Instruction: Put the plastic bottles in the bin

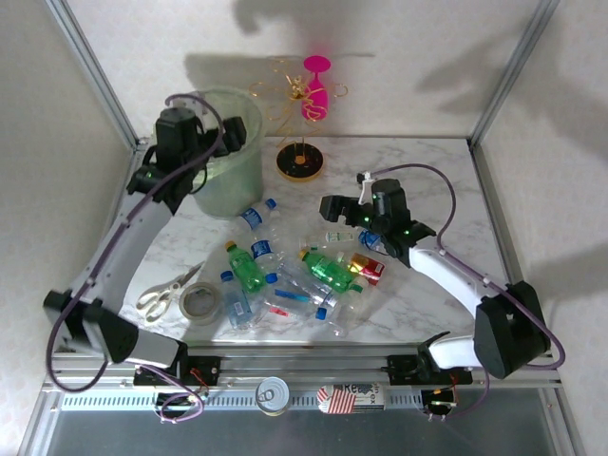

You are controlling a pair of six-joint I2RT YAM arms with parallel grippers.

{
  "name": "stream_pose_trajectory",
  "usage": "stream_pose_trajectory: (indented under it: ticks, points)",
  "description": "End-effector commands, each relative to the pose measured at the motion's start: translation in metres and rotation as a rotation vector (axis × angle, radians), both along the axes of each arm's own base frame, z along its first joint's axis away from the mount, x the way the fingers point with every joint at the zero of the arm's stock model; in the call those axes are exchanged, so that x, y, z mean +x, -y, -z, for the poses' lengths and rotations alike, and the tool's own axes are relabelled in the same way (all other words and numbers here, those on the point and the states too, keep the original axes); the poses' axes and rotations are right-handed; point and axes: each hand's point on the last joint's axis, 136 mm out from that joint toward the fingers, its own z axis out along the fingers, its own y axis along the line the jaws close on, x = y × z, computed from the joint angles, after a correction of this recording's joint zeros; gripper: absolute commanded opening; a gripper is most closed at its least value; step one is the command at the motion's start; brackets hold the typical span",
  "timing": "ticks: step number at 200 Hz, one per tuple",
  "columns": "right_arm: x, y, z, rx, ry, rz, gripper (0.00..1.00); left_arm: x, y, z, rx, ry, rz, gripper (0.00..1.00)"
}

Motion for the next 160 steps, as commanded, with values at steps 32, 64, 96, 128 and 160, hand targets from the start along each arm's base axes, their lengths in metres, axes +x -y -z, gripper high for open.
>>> stream_pose_trajectory:
  ticks: [32,64,96,128,160]
  points:
    - [0.018,-0.006,-0.002,-0.026,0.039,0.012,0.99,-0.084,0.034,0.059,-0.14,-0.125,0.075,1.0]
    - [0.024,0.0,0.006,-0.047,0.018,0.057,0.99,-0.121,0.033,0.1,-0.224,-0.222,0.054,1.0]
    - [0.028,0.003,0.012,-0.069,0.005,0.078,0.99,-0.164,0.009,0.16,-0.198,-0.382,-0.098,1.0]
    - [0.031,0.005,0.021,-0.087,-0.014,0.091,0.99,-0.201,-0.011,0.209,-0.215,-0.508,-0.211,1.0]
    - [0.033,0.002,0.028,-0.093,-0.043,0.081,0.99,-0.229,-0.009,0.257,-0.216,-0.647,-0.235,1.0]
